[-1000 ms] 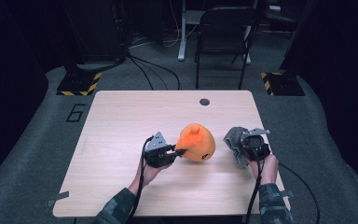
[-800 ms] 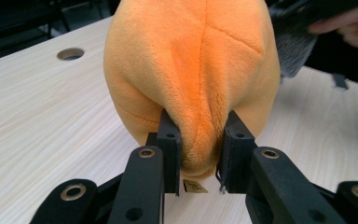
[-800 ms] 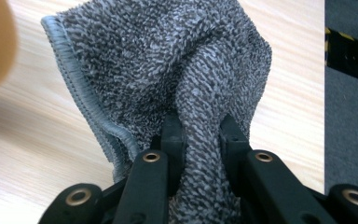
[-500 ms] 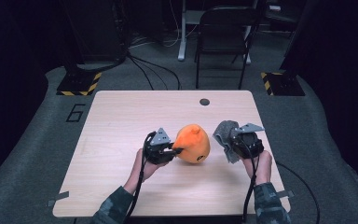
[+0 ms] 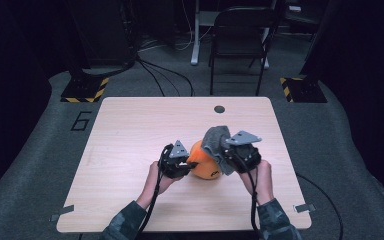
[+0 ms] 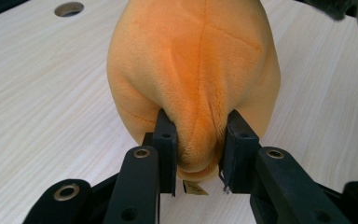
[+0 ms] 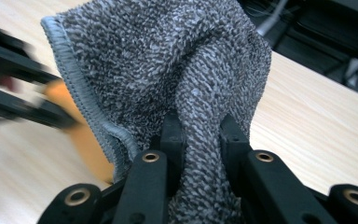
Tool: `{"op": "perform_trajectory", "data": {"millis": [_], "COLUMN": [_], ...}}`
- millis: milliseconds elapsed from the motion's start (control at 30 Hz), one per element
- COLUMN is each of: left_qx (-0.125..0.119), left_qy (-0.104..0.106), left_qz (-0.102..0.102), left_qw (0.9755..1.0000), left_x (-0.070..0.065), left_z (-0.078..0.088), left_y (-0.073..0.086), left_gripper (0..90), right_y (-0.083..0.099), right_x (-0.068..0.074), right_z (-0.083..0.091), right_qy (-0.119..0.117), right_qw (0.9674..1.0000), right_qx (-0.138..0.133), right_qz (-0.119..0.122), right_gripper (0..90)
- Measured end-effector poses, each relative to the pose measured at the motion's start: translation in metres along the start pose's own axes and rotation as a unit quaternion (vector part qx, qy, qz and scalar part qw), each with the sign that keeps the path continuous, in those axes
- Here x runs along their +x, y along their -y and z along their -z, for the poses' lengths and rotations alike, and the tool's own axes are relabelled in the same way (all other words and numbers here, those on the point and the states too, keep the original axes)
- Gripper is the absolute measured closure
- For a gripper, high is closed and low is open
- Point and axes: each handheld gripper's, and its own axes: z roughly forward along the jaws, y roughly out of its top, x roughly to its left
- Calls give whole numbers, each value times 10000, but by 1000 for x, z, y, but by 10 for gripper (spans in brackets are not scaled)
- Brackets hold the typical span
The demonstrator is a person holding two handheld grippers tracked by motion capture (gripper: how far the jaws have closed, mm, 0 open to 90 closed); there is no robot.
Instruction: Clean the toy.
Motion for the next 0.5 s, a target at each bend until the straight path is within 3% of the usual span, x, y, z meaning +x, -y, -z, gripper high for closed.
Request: {"op": "perform_trajectory", "data": {"millis": [33, 100, 233, 433, 500], "left_qx": [-8, -22, -143, -263, -271], "left_qy": [-28, -74, -18, 119, 129], "left_qz": [-55, -112, -287, -266, -266], "left_qw": [10000, 9999, 9995, 9992, 9992], "left_x": [-1, -5, -6, -3, -3], "left_z": [-2, -4, -6, -8, -8], "left_y": [1, 1, 2, 5, 5], "left_gripper": [705, 706, 711, 715, 714], "right_y": [0, -5, -2, 18, 24], "right_x": [0, 16, 29, 0, -8], "right_z": [0, -10, -35, -49, -52], "right_qy": [0, -52, 254, 565, 859], "right_qw": [10000, 9998, 9975, 9965, 9933], "right_qx": [0, 175, 490, 609, 765], "right_qz": [0, 114, 445, 46, 107], "right_gripper": [764, 763, 765, 766, 766]}}
